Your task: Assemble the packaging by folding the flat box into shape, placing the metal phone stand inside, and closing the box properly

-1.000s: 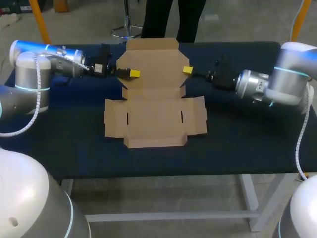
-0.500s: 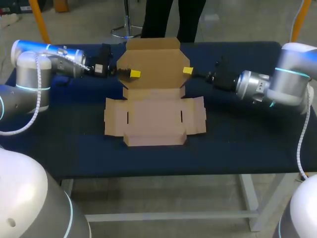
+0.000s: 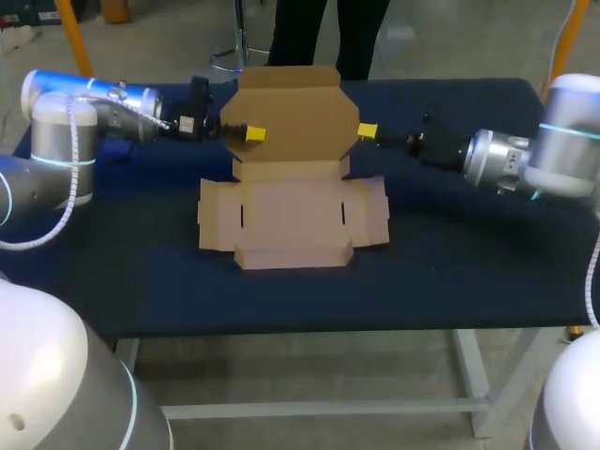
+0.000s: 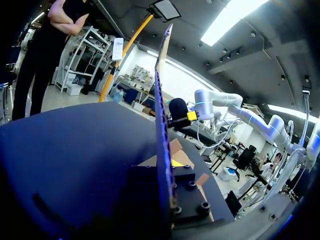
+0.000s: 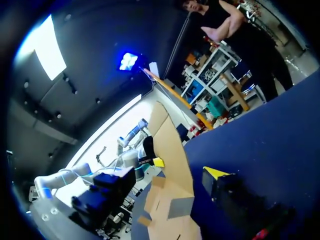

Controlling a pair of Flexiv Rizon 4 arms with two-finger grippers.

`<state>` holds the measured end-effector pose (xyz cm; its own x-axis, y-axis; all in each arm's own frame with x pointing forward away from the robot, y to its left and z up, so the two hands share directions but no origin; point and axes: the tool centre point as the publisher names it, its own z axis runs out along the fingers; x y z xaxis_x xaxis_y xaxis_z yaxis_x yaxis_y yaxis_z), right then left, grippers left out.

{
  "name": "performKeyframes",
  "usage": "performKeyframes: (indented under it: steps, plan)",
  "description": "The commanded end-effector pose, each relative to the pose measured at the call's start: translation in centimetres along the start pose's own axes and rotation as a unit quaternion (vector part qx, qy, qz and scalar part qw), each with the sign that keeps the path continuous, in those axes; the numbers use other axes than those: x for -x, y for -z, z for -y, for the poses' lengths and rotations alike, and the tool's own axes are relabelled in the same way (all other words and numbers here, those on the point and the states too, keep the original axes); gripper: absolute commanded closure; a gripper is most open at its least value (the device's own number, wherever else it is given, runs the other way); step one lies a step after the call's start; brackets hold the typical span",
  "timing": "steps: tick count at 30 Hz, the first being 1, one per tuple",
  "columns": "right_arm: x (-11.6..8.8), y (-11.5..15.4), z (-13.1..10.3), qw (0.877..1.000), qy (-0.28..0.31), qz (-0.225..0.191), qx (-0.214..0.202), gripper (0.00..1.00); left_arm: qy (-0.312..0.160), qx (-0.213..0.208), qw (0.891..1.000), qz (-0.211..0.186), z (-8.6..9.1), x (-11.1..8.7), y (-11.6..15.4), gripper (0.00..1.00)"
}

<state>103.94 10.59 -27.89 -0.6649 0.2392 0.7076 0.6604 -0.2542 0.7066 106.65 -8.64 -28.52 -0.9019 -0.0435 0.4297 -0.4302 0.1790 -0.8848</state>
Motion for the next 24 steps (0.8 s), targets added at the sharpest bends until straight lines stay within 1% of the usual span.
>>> performKeyframes:
  steps: [1, 6, 10, 11, 12, 13, 14, 15, 17, 19, 20, 21, 24]
  plan:
    - [-2.2, 1.8, 0.1, 0.999, 0.012, 0.035, 0.0, 0.0, -0.015, 0.007, 1.0, -0.01, 0.6, 0.4, 0.1, 1.0]
    - [-3.4, 3.3, 0.6, 0.998, 0.033, 0.052, -0.004, 0.0, -0.044, 0.013, 0.999, -0.014, 1.5, 0.1, -0.4, 1.0]
    - [-4.2, 4.4, 1.2, 0.996, 0.049, 0.069, -0.007, 0.0, -0.053, 0.015, 0.998, -0.011, 2.2, -0.1, -0.8, 1.0]
    - [-4.4, 4.7, 1.4, 0.996, 0.052, 0.072, -0.006, 0.09, -0.055, 0.015, 0.998, -0.01, 2.3, -0.2, -0.9, 1.0]
    - [-4.6, 5.1, 1.5, 0.996, 0.055, 0.077, -0.006, 0.23, -0.056, 0.015, 0.998, -0.009, 2.5, -0.3, -0.9, 1.0]
    - [-4.7, 5.3, 1.6, 0.995, 0.059, 0.08, -0.005, 0.33, -0.06, 0.016, 0.998, -0.007, 2.7, -0.3, -1.0, 1.0]
    - [-4.9, 5.6, 1.7, 0.995, 0.063, 0.083, -0.004, 0.49, -0.063, 0.018, 0.998, -0.003, 2.9, -0.4, -1.1, 1.0]
    - [-5.1, 5.9, 1.8, 0.994, 0.065, 0.086, -0.004, 0.54, -0.063, 0.018, 0.998, -0.001, 3.1, -0.5, -1.1, 1.0]
    - [-5.5, 6.3, 2.0, 0.993, 0.074, 0.092, -0.003, 0.69, -0.065, 0.019, 0.998, 0.003, 3.4, -0.6, -1.2, 1.0]
    - [-6.0, 6.9, 2.2, 0.992, 0.084, 0.097, -0.002, 0.86, -0.069, 0.02, 0.997, 0.007, 3.7, -0.8, -1.2, 1.0]
    - [-6.2, 7.1, 2.3, 0.991, 0.088, 0.1, -0.002, 0.98, -0.071, 0.02, 0.997, 0.008, 3.8, -0.9, -1.2, 1.0]
    - [-6.4, 7.2, 2.3, 0.99, 0.092, 0.102, -0.003, 1.0, -0.072, 0.02, 0.997, 0.009, 3.9, -0.9, -1.2, 1.0]
    - [-7.2, 7.8, 2.7, 0.988, 0.109, 0.111, -0.008, 1.0, -0.079, 0.015, 0.997, 0.011, 4.2, -1.2, -1.0, 1.0]
